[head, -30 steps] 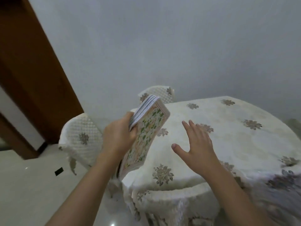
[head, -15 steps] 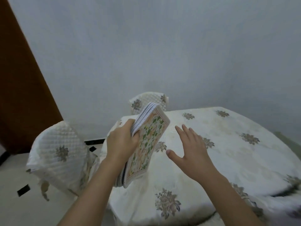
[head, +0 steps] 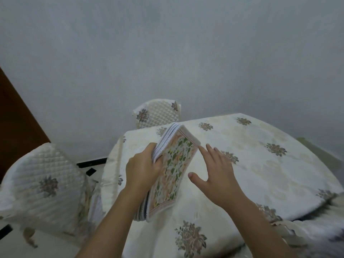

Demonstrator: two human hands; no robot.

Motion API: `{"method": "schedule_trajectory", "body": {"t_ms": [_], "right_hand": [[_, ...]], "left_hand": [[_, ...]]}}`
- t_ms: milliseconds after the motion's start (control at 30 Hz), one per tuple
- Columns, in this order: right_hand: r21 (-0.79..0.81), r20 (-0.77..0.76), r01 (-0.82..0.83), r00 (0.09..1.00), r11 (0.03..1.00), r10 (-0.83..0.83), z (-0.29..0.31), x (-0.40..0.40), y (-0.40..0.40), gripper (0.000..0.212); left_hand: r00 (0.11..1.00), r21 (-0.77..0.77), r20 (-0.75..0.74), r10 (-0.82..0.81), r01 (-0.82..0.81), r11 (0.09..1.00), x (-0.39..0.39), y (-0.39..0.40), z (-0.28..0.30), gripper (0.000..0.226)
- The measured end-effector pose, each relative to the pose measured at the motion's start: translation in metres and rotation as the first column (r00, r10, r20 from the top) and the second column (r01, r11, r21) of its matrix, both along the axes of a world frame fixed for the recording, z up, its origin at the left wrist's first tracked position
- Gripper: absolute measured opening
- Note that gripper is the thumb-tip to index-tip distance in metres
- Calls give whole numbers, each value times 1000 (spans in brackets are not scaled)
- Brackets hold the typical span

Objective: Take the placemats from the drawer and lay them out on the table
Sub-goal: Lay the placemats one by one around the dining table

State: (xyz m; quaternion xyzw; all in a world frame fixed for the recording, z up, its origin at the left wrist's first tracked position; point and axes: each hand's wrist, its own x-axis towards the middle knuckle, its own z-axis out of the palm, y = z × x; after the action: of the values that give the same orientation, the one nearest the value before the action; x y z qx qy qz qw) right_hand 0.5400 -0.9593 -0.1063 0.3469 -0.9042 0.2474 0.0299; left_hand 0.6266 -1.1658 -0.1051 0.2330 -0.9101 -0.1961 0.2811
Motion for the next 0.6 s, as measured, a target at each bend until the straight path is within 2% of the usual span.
{"method": "schedule_trajectory", "body": {"t_ms": [167,400,600], "right_hand": [[-26,18,-80,997,996,80,-4,-16,-25,82],[-32,43,-169,984,985,170,-14,-17,-83,85],[34,52,-85,995,996,83,-34,-39,-150,86]], "left_hand": [[995,63,-9,101,-101,993,9,-12,8,17],[989,145,-48,143,-135,980,13,-54,-12,22],[990,274,-38,136,-120,954,-10,-134,-44,26]]}}
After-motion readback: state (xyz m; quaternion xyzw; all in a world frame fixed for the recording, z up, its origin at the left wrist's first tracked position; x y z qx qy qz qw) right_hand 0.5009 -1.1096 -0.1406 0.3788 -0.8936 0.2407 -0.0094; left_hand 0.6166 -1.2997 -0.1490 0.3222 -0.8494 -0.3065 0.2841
